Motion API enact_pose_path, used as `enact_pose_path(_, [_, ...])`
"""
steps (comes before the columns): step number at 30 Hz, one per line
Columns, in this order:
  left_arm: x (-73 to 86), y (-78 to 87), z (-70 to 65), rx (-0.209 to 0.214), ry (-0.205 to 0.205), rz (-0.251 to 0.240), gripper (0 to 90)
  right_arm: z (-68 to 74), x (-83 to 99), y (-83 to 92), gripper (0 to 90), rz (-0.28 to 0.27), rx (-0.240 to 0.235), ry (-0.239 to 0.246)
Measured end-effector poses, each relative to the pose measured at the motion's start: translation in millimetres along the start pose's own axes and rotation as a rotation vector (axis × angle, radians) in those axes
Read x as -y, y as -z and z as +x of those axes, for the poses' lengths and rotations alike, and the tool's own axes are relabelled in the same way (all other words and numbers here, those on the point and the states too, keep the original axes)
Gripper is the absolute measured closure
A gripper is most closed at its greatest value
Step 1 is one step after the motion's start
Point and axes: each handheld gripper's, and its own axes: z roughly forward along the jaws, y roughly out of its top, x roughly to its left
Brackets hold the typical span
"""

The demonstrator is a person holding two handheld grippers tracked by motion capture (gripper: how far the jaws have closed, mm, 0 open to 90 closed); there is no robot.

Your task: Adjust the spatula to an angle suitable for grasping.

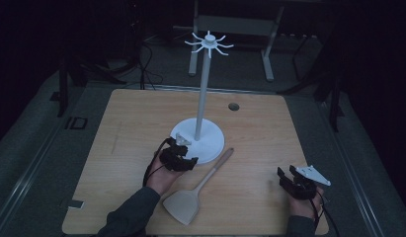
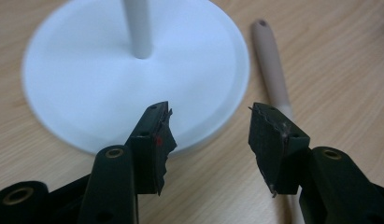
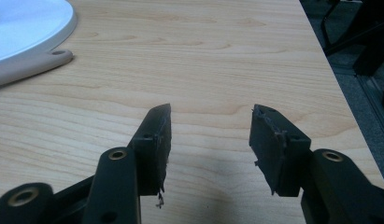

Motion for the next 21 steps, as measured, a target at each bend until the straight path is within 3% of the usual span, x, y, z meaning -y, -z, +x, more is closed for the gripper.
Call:
enact_pose_path(4, [-5.7,-13.2,-15.0,0.019,-0.063,0.06,49.7,-0.4,0.0,0.3,47.6,-0.001,0.003,-0.001])
enact_pose_path(6, [-6.6,-16.2,-17.6,0.026,-0.077,0.073,49.8,-0.7,-0.1,0.5,47.6,-0.001,0.003,-0.004])
enact_pose_path(8, [-8.3,-23.8,-23.2,0.059,-0.097,0.108,50.2,-1.2,0.0,0.5,47.4,-0.001,0.005,-0.004])
enact_pose_path(21, [-8.6,-54.5,-47.2,0.102,-0.179,0.226,58.0,-2.7,0.4,0.2,47.1,-0.001,0.007,-0.011])
